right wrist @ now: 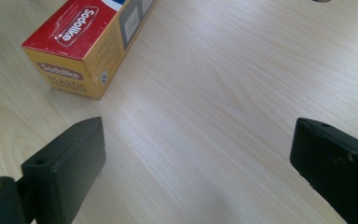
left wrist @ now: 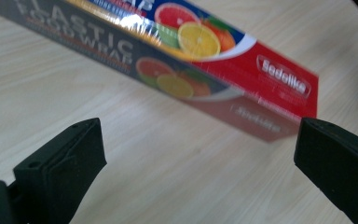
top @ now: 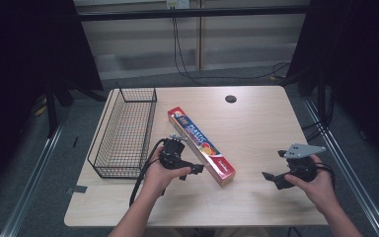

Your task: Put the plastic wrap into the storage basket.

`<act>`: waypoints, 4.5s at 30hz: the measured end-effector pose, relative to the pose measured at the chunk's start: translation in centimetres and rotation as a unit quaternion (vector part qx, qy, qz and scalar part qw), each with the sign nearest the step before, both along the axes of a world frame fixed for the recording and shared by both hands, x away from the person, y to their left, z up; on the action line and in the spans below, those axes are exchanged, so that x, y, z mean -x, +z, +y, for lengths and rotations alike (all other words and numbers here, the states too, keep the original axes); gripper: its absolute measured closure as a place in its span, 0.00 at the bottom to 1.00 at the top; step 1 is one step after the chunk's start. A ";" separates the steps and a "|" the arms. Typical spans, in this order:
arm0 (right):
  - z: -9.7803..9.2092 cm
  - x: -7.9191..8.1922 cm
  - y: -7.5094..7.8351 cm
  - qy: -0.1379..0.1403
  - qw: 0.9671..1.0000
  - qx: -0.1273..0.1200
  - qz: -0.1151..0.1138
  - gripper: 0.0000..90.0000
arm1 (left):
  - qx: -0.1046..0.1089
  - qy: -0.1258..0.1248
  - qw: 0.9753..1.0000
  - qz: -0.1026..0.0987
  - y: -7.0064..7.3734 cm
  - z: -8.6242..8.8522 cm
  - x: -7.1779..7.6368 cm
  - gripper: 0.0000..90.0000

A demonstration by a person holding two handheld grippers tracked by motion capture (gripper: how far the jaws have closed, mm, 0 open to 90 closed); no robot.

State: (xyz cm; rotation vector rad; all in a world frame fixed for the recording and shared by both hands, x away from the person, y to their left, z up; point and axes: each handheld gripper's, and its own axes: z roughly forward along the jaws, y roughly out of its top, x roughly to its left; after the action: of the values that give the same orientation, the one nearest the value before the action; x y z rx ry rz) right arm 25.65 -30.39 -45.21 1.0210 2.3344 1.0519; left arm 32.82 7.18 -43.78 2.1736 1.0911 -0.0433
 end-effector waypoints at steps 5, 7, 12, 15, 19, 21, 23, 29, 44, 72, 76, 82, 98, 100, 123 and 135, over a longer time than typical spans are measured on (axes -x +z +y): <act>-0.1 0.0 -0.1 -0.003 1.000 0.003 -0.001 0.03 | -0.005 0.012 1.000 0.014 1.0 -1.6 -1.6 0.02; -0.1 0.0 -0.2 -0.002 1.000 0.004 -0.001 0.03 | -0.016 0.020 0.999 0.022 1.1 -2.2 -2.2 0.02; -0.1 0.0 0.0 0.002 1.000 0.000 -0.007 0.04 | -0.023 0.038 0.998 0.044 0.9 -3.3 -3.5 0.02; 0.1 0.0 -0.1 0.004 1.000 -0.004 -0.010 0.04 | -0.026 0.083 0.994 0.061 0.1 -3.9 -4.5 0.02; 0.4 0.1 -0.1 0.009 1.000 0.001 -0.011 0.04 | -0.031 0.113 0.991 0.062 -0.4 -4.4 -5.4 0.02; 0.4 0.1 -0.1 0.010 1.000 0.001 -0.014 0.04 | -0.029 0.121 0.990 0.068 -0.6 -4.7 -5.6 0.02; 0.4 0.1 0.0 0.011 1.000 -0.001 -0.016 0.04 | -0.039 0.132 0.988 0.071 -0.7 -5.0 -5.9 0.02; 0.2 0.0 0.1 0.007 1.000 -0.007 -0.019 0.04 | -0.033 0.162 0.984 0.071 -0.8 -5.5 -6.6 0.02; 0.2 0.0 0.2 0.007 1.000 -0.006 -0.022 0.04 | -0.046 0.195 0.977 0.079 -2.1 -6.7 -7.6 0.01; 0.2 0.1 0.1 0.015 0.999 0.002 -0.029 0.04 | -0.082 0.221 0.964 0.126 -1.7 -5.5 -7.3 0.17; 0.3 0.1 0.2 0.019 0.999 0.004 -0.029 0.04 | -0.097 0.217 0.961 0.137 -1.3 -4.5 -7.0 0.23; 0.4 0.1 0.2 0.021 0.999 0.001 -0.033 0.04 | -0.120 0.220 0.958 0.142 -0.7 -2.7 -6.7 0.32; 0.7 0.0 0.0 0.028 0.999 0.002 -0.035 0.04 | -0.133 0.274 0.943 0.135 -1.8 -1.7 -8.4 0.24; 0.8 0.0 0.0 0.031 0.999 0.001 -0.037 0.04 | -0.133 0.269 0.944 0.140 -1.8 -1.6 -8.6 0.25; 0.6 0.1 0.4 0.028 0.998 -0.007 -0.047 0.04 | -0.203 0.204 0.947 0.140 2.0 -0.3 -8.1 0.48; 0.4 0.1 0.3 0.028 0.999 -0.009 -0.044 0.04 | -0.196 0.224 0.945 0.133 -0.4 -0.3 -7.8 0.45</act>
State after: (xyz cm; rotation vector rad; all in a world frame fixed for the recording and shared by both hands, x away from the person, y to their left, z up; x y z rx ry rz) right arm 25.57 -29.94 -44.91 0.9012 2.2985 1.1179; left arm 40.65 6.88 -44.19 2.2419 1.8647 0.0969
